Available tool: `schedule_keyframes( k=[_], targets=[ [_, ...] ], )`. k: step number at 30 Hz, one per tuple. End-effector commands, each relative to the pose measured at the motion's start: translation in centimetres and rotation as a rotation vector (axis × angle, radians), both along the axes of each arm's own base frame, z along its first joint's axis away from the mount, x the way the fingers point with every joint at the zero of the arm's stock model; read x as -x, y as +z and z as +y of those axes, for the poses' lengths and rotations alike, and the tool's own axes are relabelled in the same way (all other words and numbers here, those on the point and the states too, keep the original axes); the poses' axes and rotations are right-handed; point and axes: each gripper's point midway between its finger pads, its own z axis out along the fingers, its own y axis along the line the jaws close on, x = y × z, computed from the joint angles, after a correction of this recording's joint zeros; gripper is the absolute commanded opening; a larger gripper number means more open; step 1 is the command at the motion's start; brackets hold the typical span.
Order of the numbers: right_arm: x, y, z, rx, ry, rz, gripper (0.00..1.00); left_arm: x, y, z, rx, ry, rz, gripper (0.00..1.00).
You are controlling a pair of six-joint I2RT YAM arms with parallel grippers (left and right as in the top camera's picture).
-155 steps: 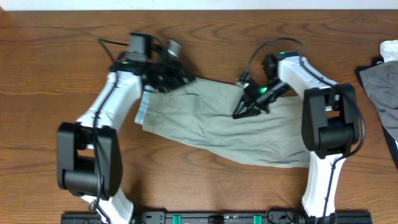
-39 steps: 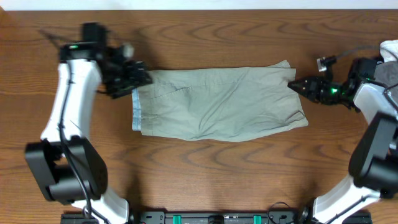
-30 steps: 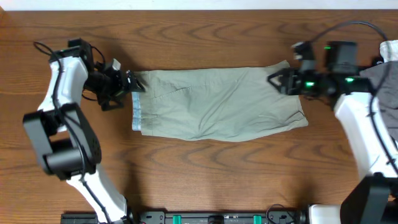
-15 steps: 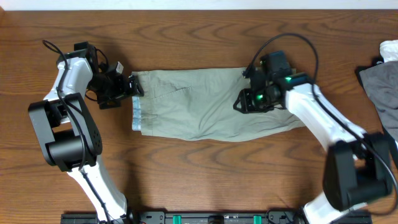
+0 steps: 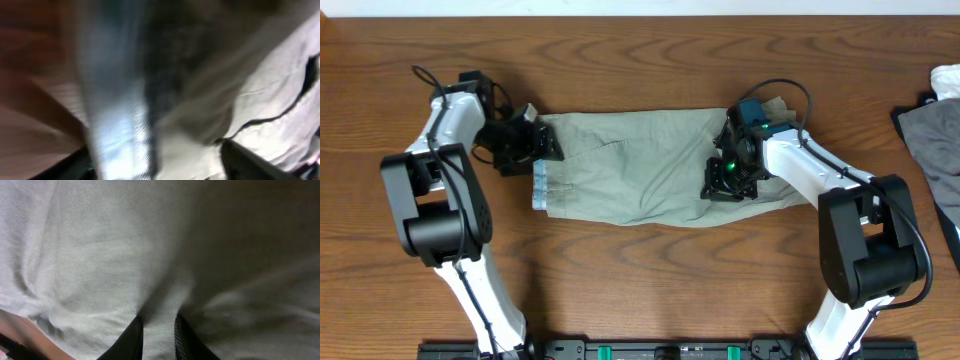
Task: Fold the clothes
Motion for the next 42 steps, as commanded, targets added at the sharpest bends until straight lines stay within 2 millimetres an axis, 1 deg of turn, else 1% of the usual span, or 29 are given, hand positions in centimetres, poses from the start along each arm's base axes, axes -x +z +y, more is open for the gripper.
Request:
schedule_keyframes(
  k=[1,2,5,8,12,13,15,18,20,22,25,29,32,33,36,38,42],
  targets=[
    [0.0,-0.3,0.1,0.017,-0.008,0.008,0.21,2.3,-4.1,-2.6,0.018,-0.076,0.118,0.67],
    [0.0,-0.3,0.1,0.017,-0.008,0.007,0.23,2.4,-4.3,-3.1,0.014,-0.092,0.121,0.63],
    [-0.1,-0.3,0.1,0.016,-0.008,0.004,0.23,2.7,-4.5,-4.1,-0.021,-0.139,0.121,0.51],
    [0.0,-0.3,0.1,0.016,-0.008,0.005,0.23,2.7,-4.9,-4.5,-0.061,-0.165,0.116,0.44],
    [0.0,-0.3,0.1,0.017,-0.008,0.008,0.22,2.7,-4.8,-4.7,-0.059,-0.169,0.118,0.22],
    [0.0,-0.3,0.1,0.017,-0.008,0.007,0.22,2.8,-4.6,-4.6,-0.059,-0.168,0.122,0.19],
    [0.0,-0.3,0.0,0.016,-0.005,0.005,0.23,2.9,-3.9,-4.6,-0.056,-0.171,0.129,0.06],
    [-0.3,0.1,-0.4,0.011,0.007,-0.015,0.23,3.0,-1.8,-4.5,-0.048,-0.219,0.12,0.06],
    [-0.7,0.7,-0.9,0.007,-0.003,-0.032,0.24,2.9,0.6,-4.1,-0.048,-0.249,0.098,0.06],
    [-1.3,1.7,-1.6,0.0,-0.021,-0.061,0.24,2.6,2.6,-2.9,-0.096,-0.243,0.08,0.06],
    [-2.4,3.6,-2.8,-0.013,-0.054,-0.124,0.24,2.2,6.7,-0.8,-0.183,-0.225,0.049,0.06],
    [-3.6,6.8,-4.7,-0.024,-0.107,-0.219,0.24,1.9,12.0,2.5,-0.349,-0.175,-0.012,0.06],
    [-4.2,8.8,-5.9,-0.028,-0.141,-0.28,0.25,1.4,15.6,3.6,-0.422,-0.145,-0.094,0.06],
    [-4.3,9.4,-6.2,-0.03,-0.15,-0.298,0.25,1.4,16.8,3.6,-0.433,-0.145,-0.122,0.06],
    [-4.5,10.7,-6.7,-0.035,-0.165,-0.337,0.26,1.3,19.1,2.5,-0.44,-0.161,-0.186,0.06],
    [-4.6,11.1,-6.8,-0.034,-0.168,-0.352,0.26,1.4,19.5,1.1,-0.438,-0.194,-0.204,0.06],
    [-4.6,11.2,-6.8,-0.03,-0.168,-0.355,0.26,1.4,19.2,-3.2,-0.424,-0.241,-0.211,0.06]
  ],
)
